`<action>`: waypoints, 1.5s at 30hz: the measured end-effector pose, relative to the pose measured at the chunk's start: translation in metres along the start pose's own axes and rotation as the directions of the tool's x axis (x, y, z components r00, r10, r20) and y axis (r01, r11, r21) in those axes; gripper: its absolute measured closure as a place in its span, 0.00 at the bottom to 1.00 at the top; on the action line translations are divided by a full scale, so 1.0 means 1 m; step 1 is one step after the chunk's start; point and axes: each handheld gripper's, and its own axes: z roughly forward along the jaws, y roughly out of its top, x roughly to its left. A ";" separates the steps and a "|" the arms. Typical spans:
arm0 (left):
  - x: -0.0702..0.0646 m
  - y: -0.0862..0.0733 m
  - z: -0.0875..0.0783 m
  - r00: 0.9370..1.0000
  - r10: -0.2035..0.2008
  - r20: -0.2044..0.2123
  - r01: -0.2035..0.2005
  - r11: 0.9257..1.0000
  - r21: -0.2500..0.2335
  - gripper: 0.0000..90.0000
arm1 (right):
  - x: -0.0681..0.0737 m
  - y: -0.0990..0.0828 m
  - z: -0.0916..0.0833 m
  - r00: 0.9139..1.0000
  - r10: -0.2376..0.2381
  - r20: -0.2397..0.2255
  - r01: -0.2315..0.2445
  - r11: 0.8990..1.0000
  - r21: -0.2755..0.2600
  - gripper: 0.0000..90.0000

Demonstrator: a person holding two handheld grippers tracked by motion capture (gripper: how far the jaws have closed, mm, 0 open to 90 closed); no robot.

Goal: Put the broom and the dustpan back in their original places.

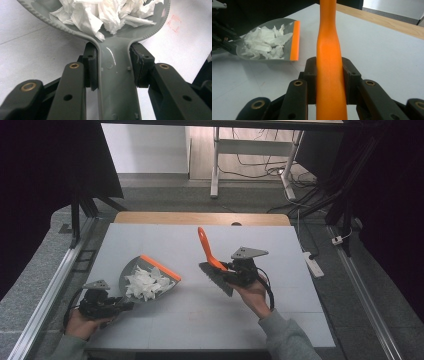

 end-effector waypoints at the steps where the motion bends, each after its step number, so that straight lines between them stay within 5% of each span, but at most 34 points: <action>1: 0.000 0.000 0.000 1.000 -0.001 -0.002 0.001 1.000 -0.001 0.68 | -0.001 -0.001 -0.001 1.000 0.001 0.002 -0.001 1.000 0.000 0.78; 22: -0.005 0.001 -0.002 0.995 -0.071 -0.068 0.067 0.996 -0.059 0.68 | -0.013 -0.022 -0.029 0.999 0.034 0.013 -0.034 0.999 0.014 0.78; 36: -0.009 0.004 0.003 0.980 -0.149 -0.129 0.137 0.986 -0.096 0.68 | -0.019 -0.036 -0.047 0.999 0.048 -0.013 -0.047 0.998 0.028 0.78; 45: -0.010 0.007 0.009 0.964 -0.201 -0.172 0.182 0.976 -0.120 0.68 | -0.021 -0.045 -0.058 0.997 0.068 -0.032 -0.067 0.997 0.041 0.78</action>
